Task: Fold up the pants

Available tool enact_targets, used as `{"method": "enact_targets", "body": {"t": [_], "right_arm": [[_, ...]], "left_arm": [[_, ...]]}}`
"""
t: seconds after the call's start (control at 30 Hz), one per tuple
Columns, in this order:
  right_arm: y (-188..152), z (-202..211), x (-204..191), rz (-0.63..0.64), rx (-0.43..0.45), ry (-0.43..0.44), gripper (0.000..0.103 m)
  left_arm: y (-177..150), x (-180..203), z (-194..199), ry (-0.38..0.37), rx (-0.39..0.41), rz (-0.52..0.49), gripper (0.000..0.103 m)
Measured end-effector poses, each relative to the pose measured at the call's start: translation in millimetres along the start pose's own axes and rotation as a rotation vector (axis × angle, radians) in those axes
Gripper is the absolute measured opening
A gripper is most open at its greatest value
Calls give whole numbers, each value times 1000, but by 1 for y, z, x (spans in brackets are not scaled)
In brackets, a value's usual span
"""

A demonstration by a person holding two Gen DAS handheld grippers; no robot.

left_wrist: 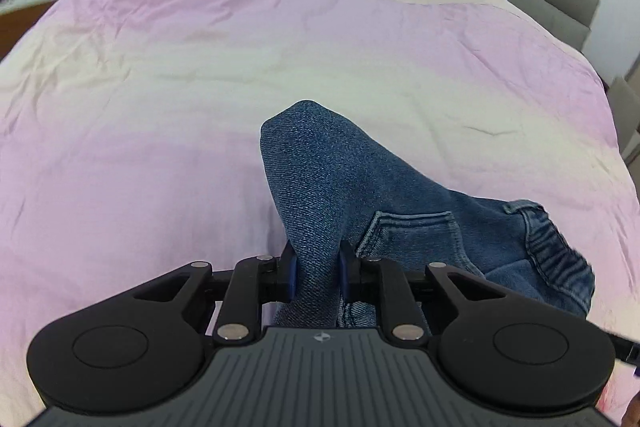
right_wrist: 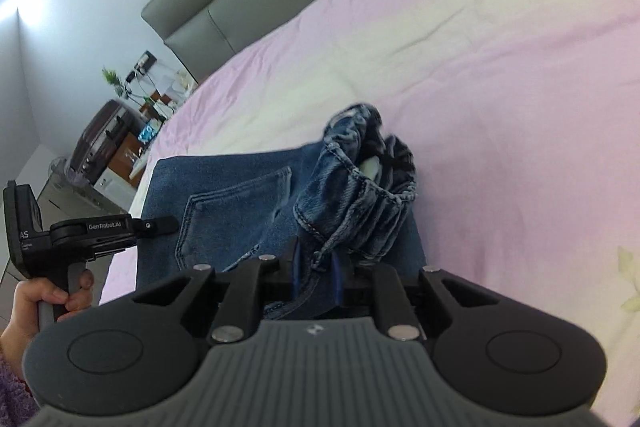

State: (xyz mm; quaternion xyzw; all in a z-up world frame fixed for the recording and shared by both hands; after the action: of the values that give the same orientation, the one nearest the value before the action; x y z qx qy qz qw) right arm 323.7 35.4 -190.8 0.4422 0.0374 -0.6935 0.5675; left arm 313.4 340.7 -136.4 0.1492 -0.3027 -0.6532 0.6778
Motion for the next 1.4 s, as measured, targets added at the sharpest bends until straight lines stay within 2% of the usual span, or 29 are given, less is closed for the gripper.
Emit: {"method": "enact_targets", "body": {"t": [0.13, 0.2, 0.23, 0.27, 0.33, 0.43, 0.5, 0.63, 0.83, 0.9, 0.93, 0.97, 1.03, 1.17, 1.3, 1.4], "right_arm": [[-17, -20, 10, 25, -63, -6, 16], [-16, -23, 11, 35, -70, 1, 34], [-14, -21, 12, 32, -70, -2, 49], [-11, -18, 12, 31, -66, -2, 57], [2, -8, 13, 41, -51, -11, 61], [26, 0, 13, 36, -12, -3, 83], [48, -5, 17, 0, -12, 15, 83], [89, -47, 16, -81, -77, 41, 86], [118, -123, 18, -171, -235, 48, 86], [119, -139, 21, -200, -269, 66, 81], [118, -143, 22, -209, -279, 70, 68], [118, -145, 20, -212, -283, 102, 38], [123, -143, 5, -148, -275, 135, 23], [128, -129, -37, 26, -228, 231, 13], [124, -150, -12, 51, -238, 77, 10], [116, -165, 6, 94, -240, 29, 8]], "left_arm": [[-10, -28, -17, -8, -8, 69, 24], [-14, -35, -27, 13, -25, 95, 26], [-15, -40, -32, 22, -33, 114, 27], [-17, -45, -37, 29, -41, 138, 27], [-20, -55, -45, 33, -50, 184, 29], [-21, -59, -46, 32, -51, 189, 31], [-20, -56, -42, 29, -52, 177, 31], [-21, -57, -33, 24, -47, 187, 38], [-20, -59, -36, 18, -56, 199, 40], [-20, -62, -37, 11, -68, 206, 40], [-20, -62, -38, 16, -72, 212, 39], [-19, -64, -38, 16, -74, 214, 38], [-20, -68, -40, 28, -82, 222, 37], [-25, -79, -44, 18, -80, 261, 37], [-27, -79, -49, 16, -74, 255, 39], [-28, -79, -53, 36, -74, 252, 47]]}}
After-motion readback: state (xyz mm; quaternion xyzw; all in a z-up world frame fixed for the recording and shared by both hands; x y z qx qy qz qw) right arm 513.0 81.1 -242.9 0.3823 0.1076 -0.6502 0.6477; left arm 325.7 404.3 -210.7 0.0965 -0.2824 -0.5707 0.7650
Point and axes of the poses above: each gripper's, at about its wrist camera, not at the fingertips, and z roughly against the way its jaws point, x to its right, y to its top, the point moved 5 cm from there along -z, roughly the way its jaws point, and after that the axes turned 5 degrees about -z, right-handed, at the moved point
